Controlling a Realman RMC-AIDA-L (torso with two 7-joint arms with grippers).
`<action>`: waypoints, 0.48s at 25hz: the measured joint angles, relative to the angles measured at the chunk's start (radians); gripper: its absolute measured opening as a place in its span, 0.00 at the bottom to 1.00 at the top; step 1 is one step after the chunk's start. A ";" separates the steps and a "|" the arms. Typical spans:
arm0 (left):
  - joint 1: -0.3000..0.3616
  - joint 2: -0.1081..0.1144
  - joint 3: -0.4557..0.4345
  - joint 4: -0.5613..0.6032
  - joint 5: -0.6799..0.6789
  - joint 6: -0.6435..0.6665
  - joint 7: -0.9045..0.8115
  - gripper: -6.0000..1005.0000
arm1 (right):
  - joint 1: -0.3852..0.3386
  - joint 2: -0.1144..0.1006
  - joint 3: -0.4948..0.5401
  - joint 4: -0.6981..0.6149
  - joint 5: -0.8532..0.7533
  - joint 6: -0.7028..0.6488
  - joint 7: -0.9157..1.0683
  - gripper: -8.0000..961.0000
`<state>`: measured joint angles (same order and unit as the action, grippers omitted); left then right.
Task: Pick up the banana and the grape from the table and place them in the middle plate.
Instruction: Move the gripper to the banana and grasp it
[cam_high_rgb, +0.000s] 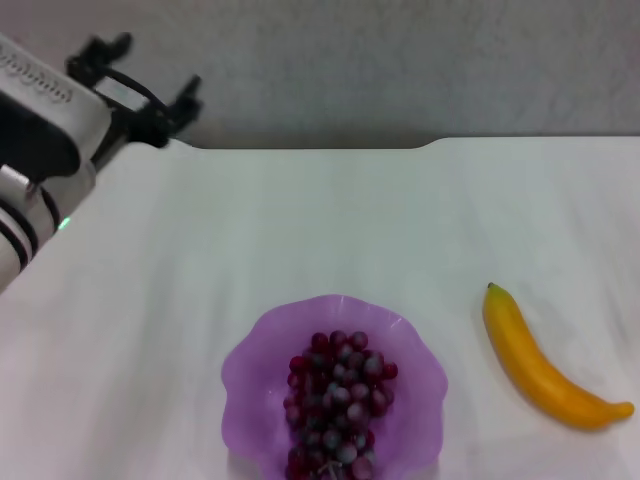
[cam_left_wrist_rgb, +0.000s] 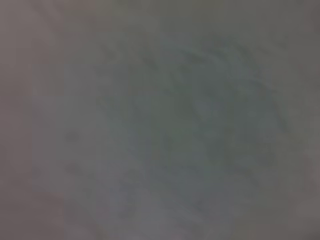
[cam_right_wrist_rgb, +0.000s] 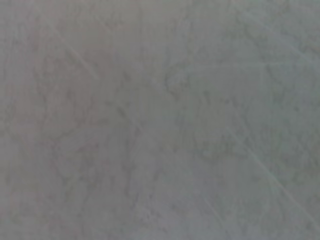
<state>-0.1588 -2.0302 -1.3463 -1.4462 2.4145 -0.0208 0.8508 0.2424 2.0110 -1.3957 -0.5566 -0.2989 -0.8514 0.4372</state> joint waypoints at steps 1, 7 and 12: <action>0.003 0.000 0.011 0.018 0.000 0.059 0.020 0.82 | 0.000 0.000 -0.002 -0.001 0.000 0.000 0.000 0.51; -0.004 0.001 0.108 0.202 0.011 0.529 0.131 0.82 | 0.002 0.000 -0.005 -0.002 0.000 0.000 0.000 0.51; 0.006 0.016 0.133 0.249 0.016 0.747 -0.115 0.82 | 0.002 0.000 -0.012 -0.002 0.001 0.000 0.000 0.51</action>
<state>-0.1524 -2.0146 -1.2135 -1.1975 2.4307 0.7266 0.7355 0.2442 2.0111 -1.4076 -0.5585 -0.2983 -0.8514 0.4376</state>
